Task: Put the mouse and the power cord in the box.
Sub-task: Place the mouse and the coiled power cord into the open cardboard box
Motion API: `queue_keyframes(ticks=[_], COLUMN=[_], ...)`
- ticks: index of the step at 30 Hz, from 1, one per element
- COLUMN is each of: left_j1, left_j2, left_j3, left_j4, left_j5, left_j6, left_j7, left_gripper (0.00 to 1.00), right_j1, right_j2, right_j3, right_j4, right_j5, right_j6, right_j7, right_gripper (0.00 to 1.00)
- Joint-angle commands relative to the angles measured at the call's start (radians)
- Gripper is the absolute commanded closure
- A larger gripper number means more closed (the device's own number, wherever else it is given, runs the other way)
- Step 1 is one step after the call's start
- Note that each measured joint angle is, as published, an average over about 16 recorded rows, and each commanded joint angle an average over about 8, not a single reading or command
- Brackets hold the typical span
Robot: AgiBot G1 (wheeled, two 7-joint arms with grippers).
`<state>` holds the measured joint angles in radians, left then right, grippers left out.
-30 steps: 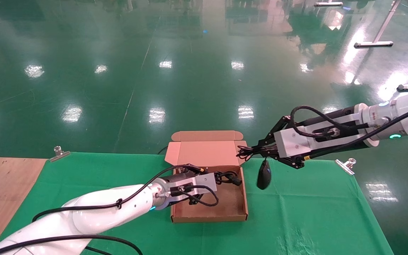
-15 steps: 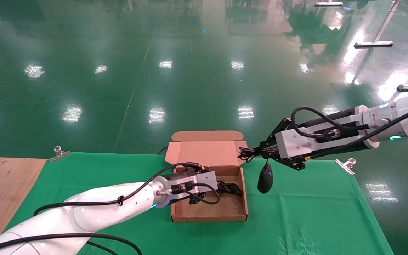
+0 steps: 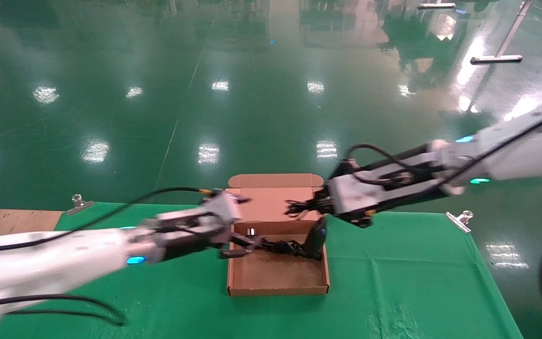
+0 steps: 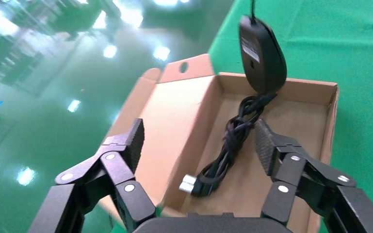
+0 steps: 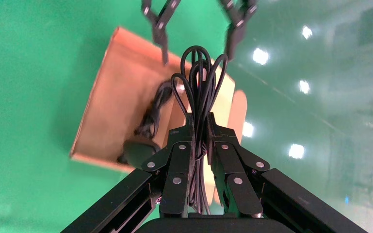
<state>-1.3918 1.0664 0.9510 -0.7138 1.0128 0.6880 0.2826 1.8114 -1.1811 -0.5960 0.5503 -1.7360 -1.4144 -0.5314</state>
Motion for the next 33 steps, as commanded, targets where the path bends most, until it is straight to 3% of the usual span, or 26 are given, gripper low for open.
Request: queue_keyframes(ticks=[1,9,14,20,27,28,33], left_j1=[0.021,0.106,0.154,0.183,0.186,0.186,0.186], left_j2=[-0.063,-0.224,-0.289,-0.316,-0.312,-0.311,-0.311], left_j3=[-0.042,-0.118,-0.149,-0.163,-0.171,-0.171,-0.173], left_j4=[-0.033,-0.069,-0.073,-0.057,-0.039,-0.036,-0.03], left_j5=[-0.052,-0.147,-0.189,-0.205,-0.215,-0.216,-0.218], left_j6=[0.045,0.093,0.117,0.126,0.14,0.141,0.147], left_j7=[0.042,0.09,0.117,0.145,0.164,0.166,0.171], left_gripper=[0.0,0.0,0.0,0.0,0.0,0.0,0.0], right_j1=[-0.002,-0.034,-0.079,-0.138,-0.182,-0.187,-0.209], right_j2=[-0.024,-0.154,-0.188,-0.191,-0.185,-0.185,-0.185], right_j3=[-0.005,-0.051,-0.121,-0.261,-0.372,-0.379,-0.402], right_j4=[0.005,0.001,0.037,0.08,-0.003,-0.019,-0.072], right_j5=[-0.005,-0.046,-0.016,0.031,0.077,0.085,0.116], right_j6=[0.008,0.102,0.171,0.287,0.411,0.431,0.517], right_j7=[0.01,0.051,0.083,0.133,0.116,0.109,0.084], right_gripper=[1.0,1.0,1.0,1.0,0.98,0.92,0.3])
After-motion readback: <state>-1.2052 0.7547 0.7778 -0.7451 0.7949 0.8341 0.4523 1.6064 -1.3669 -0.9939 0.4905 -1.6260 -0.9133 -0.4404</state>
